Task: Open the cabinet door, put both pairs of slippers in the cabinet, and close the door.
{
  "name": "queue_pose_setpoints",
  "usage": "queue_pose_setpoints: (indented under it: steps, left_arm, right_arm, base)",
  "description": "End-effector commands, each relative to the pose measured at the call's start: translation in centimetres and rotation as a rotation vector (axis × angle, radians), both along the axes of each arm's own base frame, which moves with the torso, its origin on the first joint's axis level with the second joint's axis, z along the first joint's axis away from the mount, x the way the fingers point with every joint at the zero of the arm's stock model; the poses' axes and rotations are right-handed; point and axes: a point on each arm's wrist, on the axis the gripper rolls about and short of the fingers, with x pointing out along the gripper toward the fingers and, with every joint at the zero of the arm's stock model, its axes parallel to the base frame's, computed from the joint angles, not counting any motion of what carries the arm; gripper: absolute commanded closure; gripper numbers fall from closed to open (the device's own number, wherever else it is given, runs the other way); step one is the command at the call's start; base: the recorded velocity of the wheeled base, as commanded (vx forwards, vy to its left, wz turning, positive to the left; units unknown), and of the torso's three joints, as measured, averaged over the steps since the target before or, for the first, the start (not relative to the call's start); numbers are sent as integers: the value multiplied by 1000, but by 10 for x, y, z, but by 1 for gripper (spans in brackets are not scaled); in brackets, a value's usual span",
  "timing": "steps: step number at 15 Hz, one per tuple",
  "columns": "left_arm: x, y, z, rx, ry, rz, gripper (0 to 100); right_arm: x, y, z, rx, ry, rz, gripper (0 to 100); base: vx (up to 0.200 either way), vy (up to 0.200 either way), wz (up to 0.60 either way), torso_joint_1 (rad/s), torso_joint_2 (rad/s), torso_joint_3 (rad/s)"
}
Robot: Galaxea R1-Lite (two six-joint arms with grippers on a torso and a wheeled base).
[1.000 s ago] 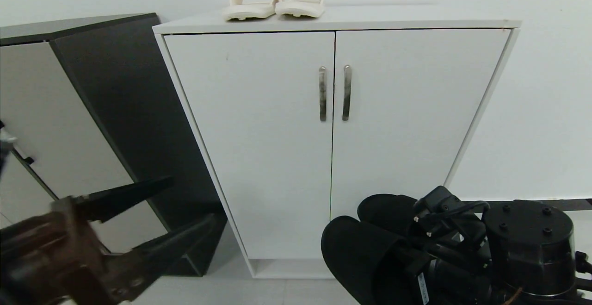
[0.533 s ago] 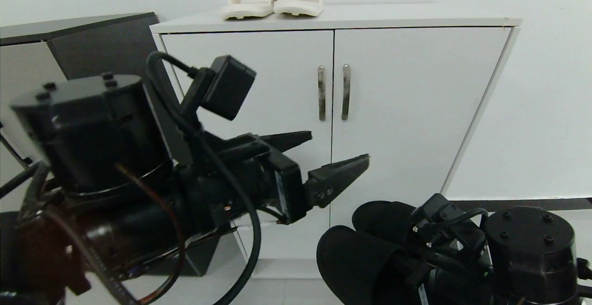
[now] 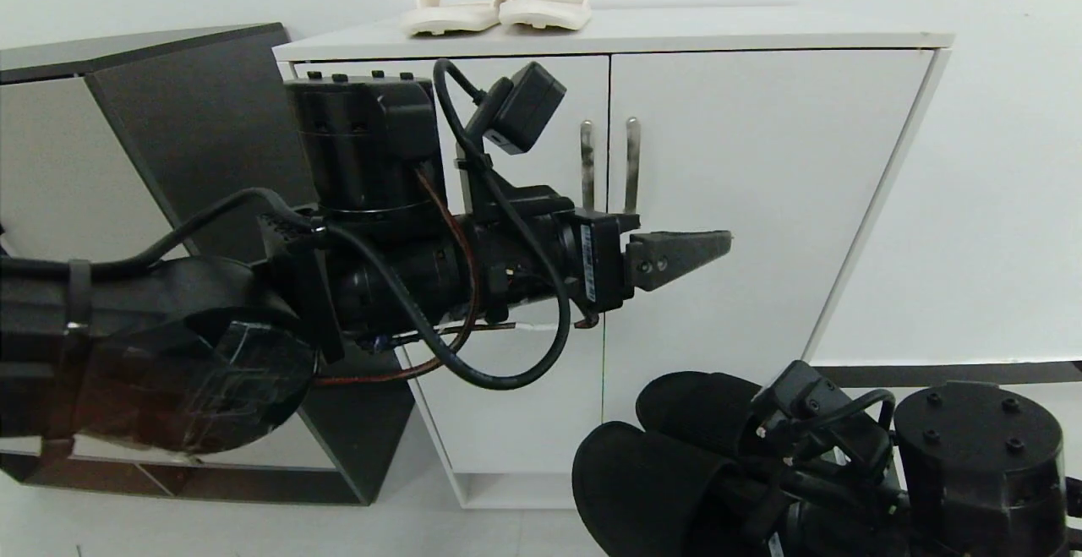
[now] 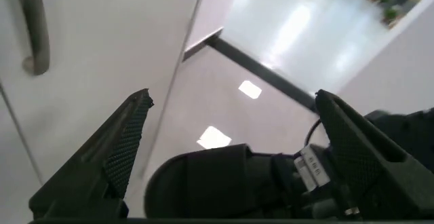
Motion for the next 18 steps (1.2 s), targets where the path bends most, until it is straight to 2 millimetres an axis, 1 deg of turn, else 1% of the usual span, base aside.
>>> queue_pose_setpoints:
  steps: [1, 2, 3, 4, 5, 6, 8, 10, 12, 18]
  left_arm:
    - [9, -2, -1, -8, 14, 0, 0]
    - [13, -1, 9, -57, 51, -37, 0]
    - [20, -2, 6, -53, 55, -27, 0]
    - [21, -2, 6, -53, 54, -24, 0]
    - [29, -4, 7, -61, 38, 35, 0]
    - [34, -3, 7, -63, 35, 52, 0]
    - [46, 4, 11, -64, 7, 90, 0]
    - [51, 6, 12, -66, 3, 110, 0]
    - [55, 1, 9, -64, 2, 158, 0]
    - [73, -10, 7, -76, -10, 181, 0]
  right_arm:
    - [0, 0, 0, 1, 1, 1, 100]
    - [0, 0, 0, 0, 2, 1, 100]
    - [0, 0, 0, 3, 5, 1, 100]
    - [0, 0, 0, 4, 6, 1, 100]
    - [-1, -1, -3, -7, 10, 0, 100]
    - [-2, -3, -5, -13, 13, 1, 100]
    - [-2, -3, -5, -14, 14, 2, 100]
    - [-2, -2, -5, -15, 15, 1, 100]
    - [-2, -2, -6, -17, 17, 2, 100]
    - [0, 0, -8, -23, 28, 13, 100]
  base:
    - [0, 0, 0, 0, 0, 0]
    - [0, 0, 0, 0, 0, 0]
    - [0, 0, 0, 0, 0, 0]
    - [0, 0, 0, 0, 0, 0]
    - [0, 0, 0, 0, 0, 0]
    - [0, 0, 0, 0, 0, 0]
    - [0, 0, 0, 0, 0, 0]
    - [0, 0, 0, 0, 0, 0]
    - [0, 0, 0, 0, 0, 0]
    - [0, 0, 0, 0, 0, 0]
